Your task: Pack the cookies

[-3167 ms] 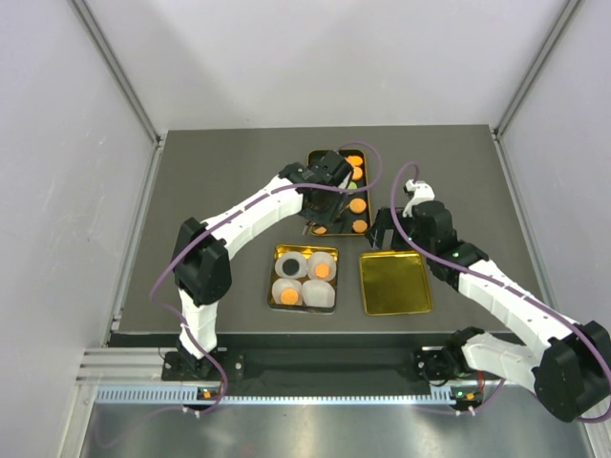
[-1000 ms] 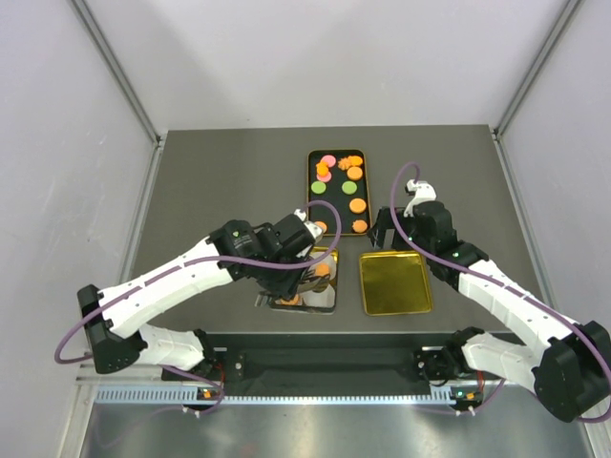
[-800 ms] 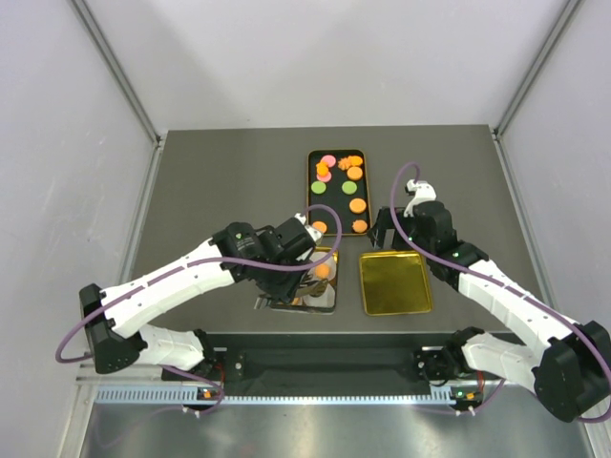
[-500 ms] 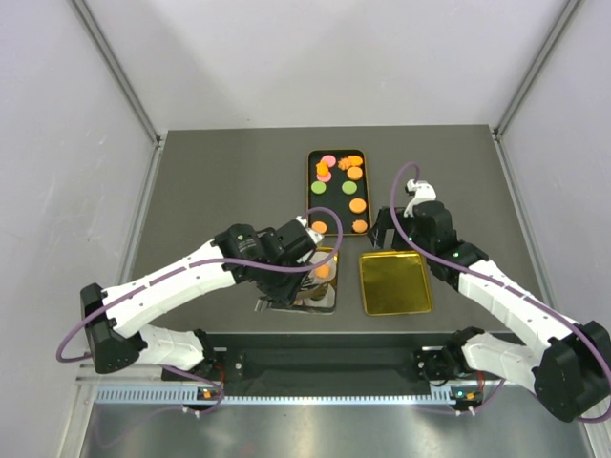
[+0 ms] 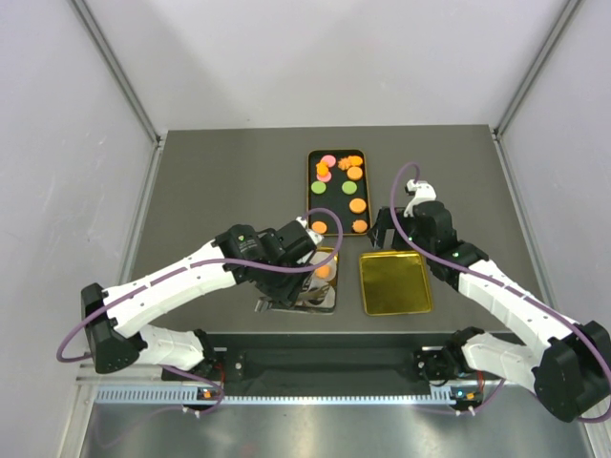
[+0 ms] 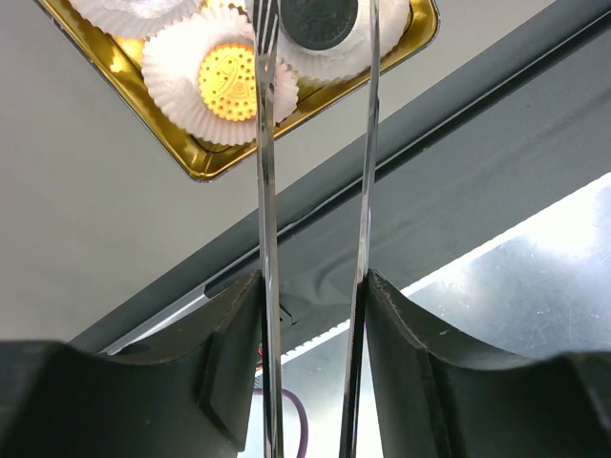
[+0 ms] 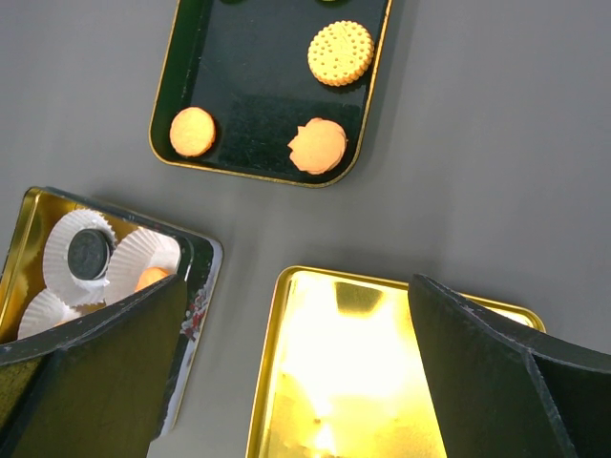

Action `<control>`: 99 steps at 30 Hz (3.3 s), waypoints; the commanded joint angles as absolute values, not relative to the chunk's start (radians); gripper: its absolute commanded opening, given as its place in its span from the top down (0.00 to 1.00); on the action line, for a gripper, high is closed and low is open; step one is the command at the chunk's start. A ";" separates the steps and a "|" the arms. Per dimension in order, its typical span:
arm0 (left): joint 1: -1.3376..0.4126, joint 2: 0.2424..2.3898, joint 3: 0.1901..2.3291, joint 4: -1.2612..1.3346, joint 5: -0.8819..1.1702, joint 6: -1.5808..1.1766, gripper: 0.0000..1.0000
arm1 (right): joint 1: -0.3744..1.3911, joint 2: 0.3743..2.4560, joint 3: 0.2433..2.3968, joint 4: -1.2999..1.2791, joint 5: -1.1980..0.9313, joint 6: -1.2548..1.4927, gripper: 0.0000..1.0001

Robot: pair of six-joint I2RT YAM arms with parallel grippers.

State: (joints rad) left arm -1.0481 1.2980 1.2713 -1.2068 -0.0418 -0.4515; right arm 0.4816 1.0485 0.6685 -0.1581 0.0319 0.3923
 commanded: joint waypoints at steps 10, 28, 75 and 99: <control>-1.051 1.258 1.343 -1.192 -0.083 -0.457 0.51 | 0.479 1.046 0.713 -0.138 0.032 0.379 0.00; -0.342 1.454 1.394 -0.642 -0.184 -0.333 0.49 | 0.479 1.057 0.712 -0.132 0.017 0.383 0.00; -0.540 1.457 1.441 -0.602 -0.166 -0.428 0.24 | 0.472 0.970 0.698 -0.170 0.147 0.382 0.00; -0.764 1.250 0.936 -0.175 0.265 -0.571 0.28 | 0.247 1.051 0.584 -0.435 0.226 0.583 0.29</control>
